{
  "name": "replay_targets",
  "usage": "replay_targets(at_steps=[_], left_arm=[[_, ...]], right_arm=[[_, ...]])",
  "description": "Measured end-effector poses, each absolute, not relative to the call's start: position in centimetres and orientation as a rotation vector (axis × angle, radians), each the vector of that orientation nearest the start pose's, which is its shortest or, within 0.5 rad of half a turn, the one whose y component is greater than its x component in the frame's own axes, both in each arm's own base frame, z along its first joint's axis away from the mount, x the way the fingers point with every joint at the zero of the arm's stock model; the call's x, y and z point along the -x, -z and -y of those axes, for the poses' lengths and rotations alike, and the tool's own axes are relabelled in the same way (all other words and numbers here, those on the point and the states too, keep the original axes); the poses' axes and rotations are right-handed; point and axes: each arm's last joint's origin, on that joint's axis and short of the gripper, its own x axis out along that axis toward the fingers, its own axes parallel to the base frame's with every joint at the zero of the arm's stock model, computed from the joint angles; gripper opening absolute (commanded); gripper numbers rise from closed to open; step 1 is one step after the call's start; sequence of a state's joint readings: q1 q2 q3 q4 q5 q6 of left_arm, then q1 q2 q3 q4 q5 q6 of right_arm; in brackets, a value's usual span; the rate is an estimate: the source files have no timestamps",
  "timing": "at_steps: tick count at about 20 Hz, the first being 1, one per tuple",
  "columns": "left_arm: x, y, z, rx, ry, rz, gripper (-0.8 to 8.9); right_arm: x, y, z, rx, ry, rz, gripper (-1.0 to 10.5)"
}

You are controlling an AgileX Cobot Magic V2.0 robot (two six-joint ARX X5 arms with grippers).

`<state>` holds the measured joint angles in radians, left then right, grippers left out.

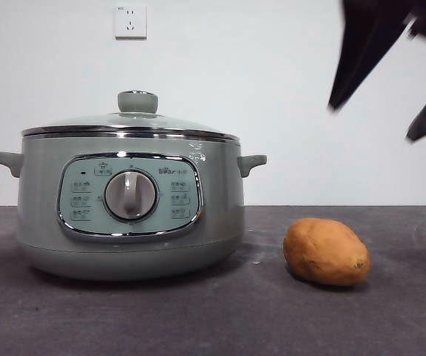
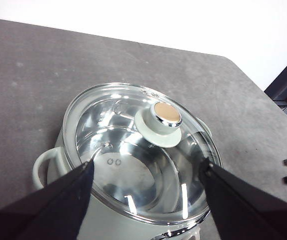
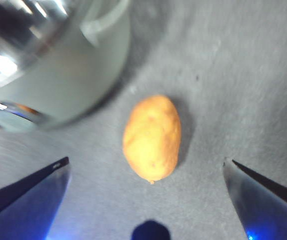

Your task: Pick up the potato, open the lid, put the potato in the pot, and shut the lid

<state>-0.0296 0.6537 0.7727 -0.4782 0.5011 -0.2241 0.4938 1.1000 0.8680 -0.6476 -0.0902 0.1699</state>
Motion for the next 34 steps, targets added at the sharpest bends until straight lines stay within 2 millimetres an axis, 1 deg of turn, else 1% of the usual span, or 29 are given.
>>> replay_targets(at_steps=[3, 5, 9, 13, 14, 16, 18, 19, 20, 23, 25, 27, 30, 33, 34], left_arm=[[-13.3, -32.0, 1.8, 0.302, 0.484, -0.411, 3.49], [-13.3, -32.0, 1.8, 0.302, 0.485, -0.411, 3.49], [-13.3, -32.0, 1.8, 0.302, 0.484, -0.411, 3.49], [-13.3, -32.0, 1.8, 0.301, 0.484, -0.411, 3.49], [-13.3, -32.0, 1.8, 0.302, 0.484, -0.411, 3.49], [-13.3, -32.0, 1.8, 0.302, 0.484, -0.411, 3.49], [-13.3, -32.0, 1.8, 0.302, 0.484, -0.411, 3.49], [-13.3, -32.0, 1.8, 0.302, 0.484, -0.412, 3.49], [-13.3, -32.0, 1.8, 0.302, 0.484, -0.412, 3.49], [-13.2, -31.7, 1.8, 0.312, 0.49, -0.448, 3.49], [-13.1, -31.6, 1.9, 0.317, 0.505, -0.457, 3.5], [-13.1, -31.6, 1.9, 0.316, 0.505, -0.456, 3.56], [-13.7, -31.9, 2.2, 0.304, 0.532, -0.427, 3.55], [-15.3, -31.9, 3.2, 0.293, 0.594, -0.408, 3.55], [-16.1, -31.9, 3.7, 0.292, 0.6, -0.432, 3.55]], right_arm=[[-20.2, -24.7, -12.8, 0.07, -0.488, -0.942, 5.0], [-21.3, -23.3, -13.8, 0.086, -0.488, -0.961, 5.0], [-23.2, -20.3, -14.8, 0.128, -0.433, -1.017, 5.0], [-24.2, -18.4, -15.5, 0.134, -0.427, -1.034, 4.9], [-24.4, -18.1, -15.6, 0.137, -0.425, -1.043, 4.6], [-24.6, -17.2, -15.7, 0.147, -0.419, -1.073, 3.1], [-24.6, -16.9, -15.8, 0.151, -0.417, -1.086, 1.2], [-24.6, -16.9, -15.8, 0.151, -0.417, -1.086, 0.2], [-24.6, -16.9, -15.8, 0.152, -0.416, -1.087, -0.2], [-24.2, -17.1, -15.5, 0.163, -0.409, -1.121, -0.1], [-23.4, -17.9, -15.0, 0.169, -0.402, -1.148, -0.1], [-22.3, -19.8, -14.3, 0.151, -0.397, -1.133, -0.1], [-19.8, -22.6, -12.6, 0.138, -0.387, -1.141, -0.1], [-17.7, -25.1, -11.3, 0.115, -0.397, -1.081, -0.1], [-17.2, -25.8, -11.0, 0.103, -0.404, -1.044, -0.1]])
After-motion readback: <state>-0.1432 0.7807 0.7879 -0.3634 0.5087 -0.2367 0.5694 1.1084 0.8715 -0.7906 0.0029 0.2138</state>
